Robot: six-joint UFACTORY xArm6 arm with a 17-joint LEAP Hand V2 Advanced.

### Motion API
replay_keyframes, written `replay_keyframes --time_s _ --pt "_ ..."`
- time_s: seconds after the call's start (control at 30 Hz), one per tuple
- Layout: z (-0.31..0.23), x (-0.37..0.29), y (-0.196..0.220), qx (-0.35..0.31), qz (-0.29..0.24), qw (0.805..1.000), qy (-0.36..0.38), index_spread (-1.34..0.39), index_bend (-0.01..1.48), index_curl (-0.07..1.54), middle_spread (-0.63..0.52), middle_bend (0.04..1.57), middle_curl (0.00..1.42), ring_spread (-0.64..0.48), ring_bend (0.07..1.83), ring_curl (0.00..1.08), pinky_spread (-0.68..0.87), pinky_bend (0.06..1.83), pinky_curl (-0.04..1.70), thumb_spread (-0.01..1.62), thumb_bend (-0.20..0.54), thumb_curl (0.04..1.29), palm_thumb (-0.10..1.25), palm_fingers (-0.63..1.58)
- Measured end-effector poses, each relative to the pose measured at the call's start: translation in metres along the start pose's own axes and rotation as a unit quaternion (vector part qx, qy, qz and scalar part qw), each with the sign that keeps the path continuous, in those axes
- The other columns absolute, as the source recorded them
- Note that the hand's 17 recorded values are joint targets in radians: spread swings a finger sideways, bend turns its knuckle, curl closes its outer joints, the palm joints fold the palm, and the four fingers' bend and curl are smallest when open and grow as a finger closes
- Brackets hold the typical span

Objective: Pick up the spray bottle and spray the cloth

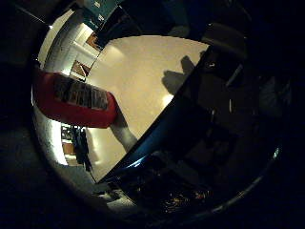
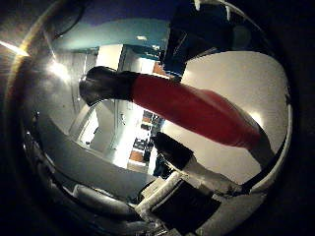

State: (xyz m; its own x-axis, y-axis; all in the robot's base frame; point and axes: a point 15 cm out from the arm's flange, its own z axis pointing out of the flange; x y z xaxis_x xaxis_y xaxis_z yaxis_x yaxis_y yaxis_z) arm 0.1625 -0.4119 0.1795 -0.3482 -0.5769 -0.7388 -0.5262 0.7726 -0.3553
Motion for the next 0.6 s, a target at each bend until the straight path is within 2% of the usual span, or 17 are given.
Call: replay_keyframes --time_s 0.1,0.2,0.37,0.6 --pt "0.006 -0.001 -0.001 -0.005 -0.002 1.000 -0.001 -0.08 0.14 0.27 0.26 0.41 0.42 0.19 0.81 0.38 0.38 0.33 0.27 1.09 -0.023 0.29 0.50 0.32" --pt "0.010 0.001 -0.002 -0.007 -0.003 1.000 0.004 -0.07 0.12 0.25 0.30 0.45 0.43 0.14 1.02 0.44 0.38 0.31 0.27 1.09 -0.023 0.29 0.50 0.37" --pt "0.019 0.000 -0.005 -0.013 -0.010 1.000 0.010 -0.04 0.10 0.19 0.44 0.44 0.41 0.01 1.47 0.55 0.36 0.32 0.26 1.09 -0.022 0.29 0.51 0.42" --pt "0.024 -0.001 -0.009 -0.011 -0.013 1.000 0.011 -0.03 0.13 0.18 0.52 0.25 0.33 -0.02 1.62 0.52 0.33 0.36 0.26 1.09 -0.021 0.30 0.51 0.40"
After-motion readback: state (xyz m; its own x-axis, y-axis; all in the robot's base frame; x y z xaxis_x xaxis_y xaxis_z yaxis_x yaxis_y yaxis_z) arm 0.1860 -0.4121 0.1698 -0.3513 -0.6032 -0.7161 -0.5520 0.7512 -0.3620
